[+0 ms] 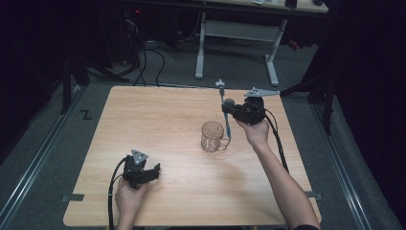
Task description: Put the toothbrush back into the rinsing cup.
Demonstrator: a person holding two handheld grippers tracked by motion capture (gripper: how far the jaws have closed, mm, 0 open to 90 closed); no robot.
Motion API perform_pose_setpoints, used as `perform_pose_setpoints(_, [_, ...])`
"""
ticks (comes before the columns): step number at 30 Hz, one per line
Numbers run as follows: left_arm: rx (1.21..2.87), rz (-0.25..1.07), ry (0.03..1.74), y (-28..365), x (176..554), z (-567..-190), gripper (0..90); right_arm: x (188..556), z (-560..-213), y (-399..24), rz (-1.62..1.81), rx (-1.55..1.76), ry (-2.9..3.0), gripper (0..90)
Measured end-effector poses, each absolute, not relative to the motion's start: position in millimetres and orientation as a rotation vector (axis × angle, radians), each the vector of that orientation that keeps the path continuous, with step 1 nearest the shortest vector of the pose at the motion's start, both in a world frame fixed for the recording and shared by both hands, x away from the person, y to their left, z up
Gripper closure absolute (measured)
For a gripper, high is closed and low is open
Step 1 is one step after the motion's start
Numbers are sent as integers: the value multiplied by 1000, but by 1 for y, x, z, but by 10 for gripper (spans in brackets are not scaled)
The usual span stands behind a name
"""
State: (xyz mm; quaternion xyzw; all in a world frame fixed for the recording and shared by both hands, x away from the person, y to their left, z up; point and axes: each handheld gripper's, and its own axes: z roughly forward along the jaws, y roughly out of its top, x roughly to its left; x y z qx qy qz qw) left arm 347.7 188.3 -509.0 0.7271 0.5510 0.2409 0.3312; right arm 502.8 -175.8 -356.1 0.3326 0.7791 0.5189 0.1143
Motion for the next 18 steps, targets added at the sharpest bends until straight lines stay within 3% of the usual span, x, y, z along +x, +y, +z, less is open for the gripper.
perform_pose_setpoints(18, [1902, 630, 1440, 188, 348, -509, 258, 505, -365, -173, 1504, 987, 2295, 799])
